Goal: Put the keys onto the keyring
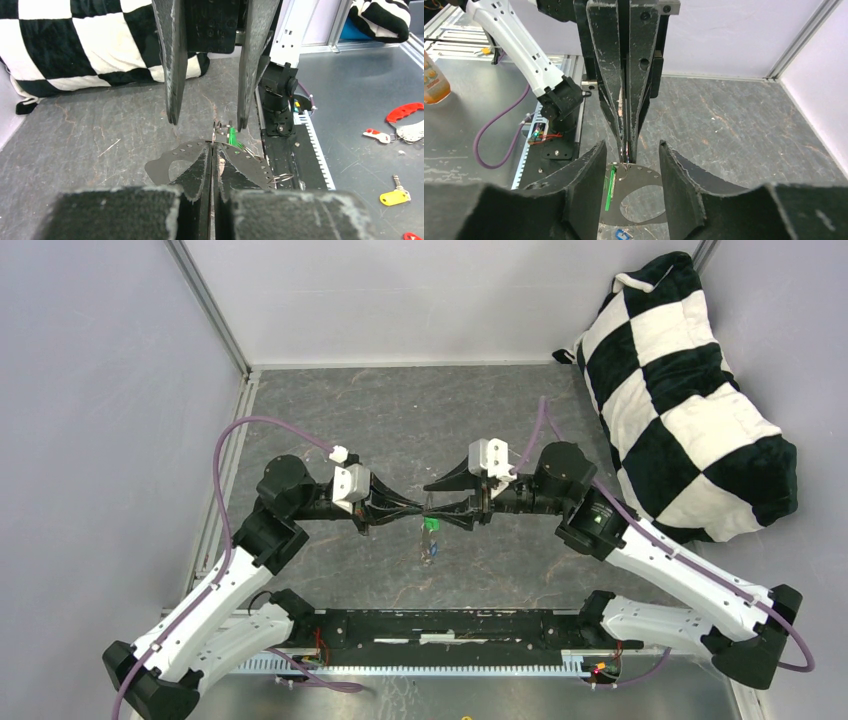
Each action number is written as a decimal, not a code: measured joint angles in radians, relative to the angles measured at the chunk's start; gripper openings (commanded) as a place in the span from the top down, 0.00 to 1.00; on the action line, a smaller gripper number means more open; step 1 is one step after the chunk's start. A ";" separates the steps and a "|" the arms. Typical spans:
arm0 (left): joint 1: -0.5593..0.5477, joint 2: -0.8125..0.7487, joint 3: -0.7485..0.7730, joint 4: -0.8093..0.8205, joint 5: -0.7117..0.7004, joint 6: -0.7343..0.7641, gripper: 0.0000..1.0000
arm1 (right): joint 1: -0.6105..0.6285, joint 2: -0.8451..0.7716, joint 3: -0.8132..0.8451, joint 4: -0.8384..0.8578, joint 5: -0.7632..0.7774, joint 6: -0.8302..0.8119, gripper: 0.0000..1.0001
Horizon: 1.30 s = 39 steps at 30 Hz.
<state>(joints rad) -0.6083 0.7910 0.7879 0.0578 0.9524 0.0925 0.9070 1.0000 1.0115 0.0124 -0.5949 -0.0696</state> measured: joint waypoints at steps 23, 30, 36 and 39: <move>0.001 0.003 0.006 -0.010 0.019 -0.035 0.77 | -0.013 0.047 0.065 -0.117 -0.055 -0.033 1.00; 0.000 0.057 0.118 -0.215 0.017 0.129 0.60 | -0.014 0.098 0.163 -0.262 -0.003 -0.082 1.00; 0.000 0.128 0.219 -0.422 0.006 0.309 0.67 | -0.015 0.163 0.245 -0.390 0.028 -0.125 1.00; 0.000 0.168 0.260 -0.496 -0.010 0.374 0.72 | -0.015 0.183 0.266 -0.435 0.039 -0.142 1.00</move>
<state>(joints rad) -0.6083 0.9592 1.0481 -0.4381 0.9424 0.4664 0.8921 1.1831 1.2778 -0.4225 -0.5556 -0.2115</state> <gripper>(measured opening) 0.325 0.007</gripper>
